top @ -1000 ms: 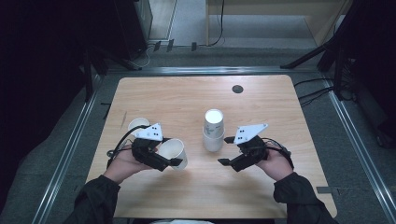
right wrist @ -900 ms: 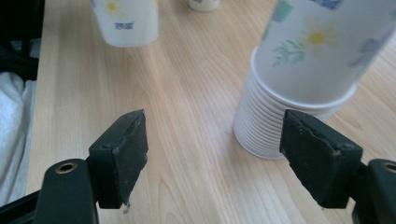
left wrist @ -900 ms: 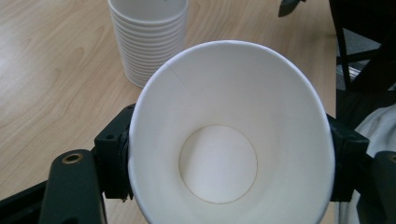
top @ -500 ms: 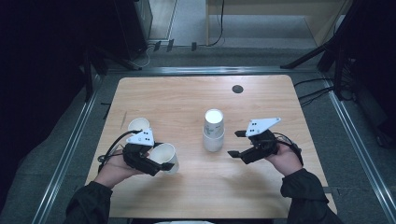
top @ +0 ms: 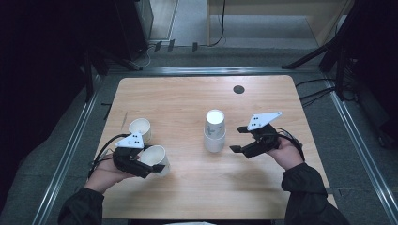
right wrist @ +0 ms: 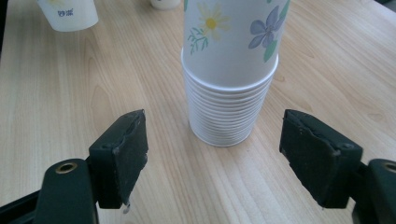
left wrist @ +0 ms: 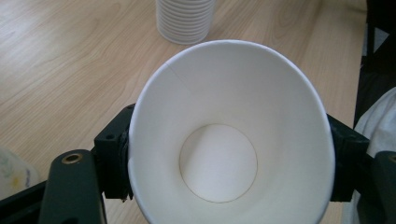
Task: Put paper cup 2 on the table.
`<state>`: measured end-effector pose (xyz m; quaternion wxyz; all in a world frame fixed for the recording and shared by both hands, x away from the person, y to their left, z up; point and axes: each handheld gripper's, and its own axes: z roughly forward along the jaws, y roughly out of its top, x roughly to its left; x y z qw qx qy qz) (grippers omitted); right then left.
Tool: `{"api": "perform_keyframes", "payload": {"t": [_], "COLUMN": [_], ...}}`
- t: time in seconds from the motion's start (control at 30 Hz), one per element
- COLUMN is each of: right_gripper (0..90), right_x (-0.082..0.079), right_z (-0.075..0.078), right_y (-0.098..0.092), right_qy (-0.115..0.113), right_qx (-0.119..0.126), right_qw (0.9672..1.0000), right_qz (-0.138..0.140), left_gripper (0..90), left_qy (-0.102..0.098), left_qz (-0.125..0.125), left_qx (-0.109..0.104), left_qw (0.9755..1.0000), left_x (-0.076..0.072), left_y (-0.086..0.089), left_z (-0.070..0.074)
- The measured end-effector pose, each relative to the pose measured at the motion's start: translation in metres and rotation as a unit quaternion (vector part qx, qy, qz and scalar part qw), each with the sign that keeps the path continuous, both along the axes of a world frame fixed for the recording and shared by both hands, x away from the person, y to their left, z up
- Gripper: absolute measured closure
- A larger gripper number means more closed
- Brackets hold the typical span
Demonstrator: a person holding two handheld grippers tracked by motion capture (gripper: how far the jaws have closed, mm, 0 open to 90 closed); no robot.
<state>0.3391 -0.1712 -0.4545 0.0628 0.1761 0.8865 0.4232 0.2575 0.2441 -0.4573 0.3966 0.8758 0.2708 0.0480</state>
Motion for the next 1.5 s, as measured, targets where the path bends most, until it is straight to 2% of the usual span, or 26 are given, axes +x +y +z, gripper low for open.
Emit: {"api": "perform_keyframes", "payload": {"t": [0.23,0.47,0.6,0.73,0.97,1.13,1.5], "right_gripper": [23.9,23.9,23.9,23.9,23.9,23.9,23.9], "right_x": [0.003,0.008,0.007,0.008,0.009,0.009,0.009], "right_z": [0.001,0.0,-0.001,-0.001,-0.004,-0.005,-0.008], "right_y": [-0.001,-0.002,-0.002,-0.002,0.005,0.007,0.011], "right_qy": [-0.01,-0.007,-0.014,-0.013,-0.009,-0.008,-0.005], "right_qx": [0.002,0.0,-0.013,-0.01,-0.018,-0.023,-0.031], "right_qw": [0.9999,0.9999,0.9998,0.9998,0.9998,0.9997,0.9994], "right_qz": [-0.004,-0.008,-0.01,-0.008,0.001,0.007,0.013], "left_gripper": [23.5,23.5,23.5,23.2,23.2,22.6,22.3], "left_qy": [0.001,-0.001,-0.004,-0.004,-0.005,-0.003,-0.001], "left_qz": [0.02,0.035,0.043,0.057,0.08,0.097,0.117], "left_qx": [0.003,0.012,0.016,0.016,0.021,0.033,0.054], "left_qw": [0.9998,0.9993,0.9989,0.9982,0.9965,0.9947,0.9917], "left_x": [-0.002,-0.004,-0.006,-0.007,-0.006,-0.002,0.005], "left_y": [0.011,0.02,0.025,0.032,0.044,0.05,0.057], "left_z": [-0.003,-0.007,-0.008,-0.01,-0.014,-0.019,-0.027]}}
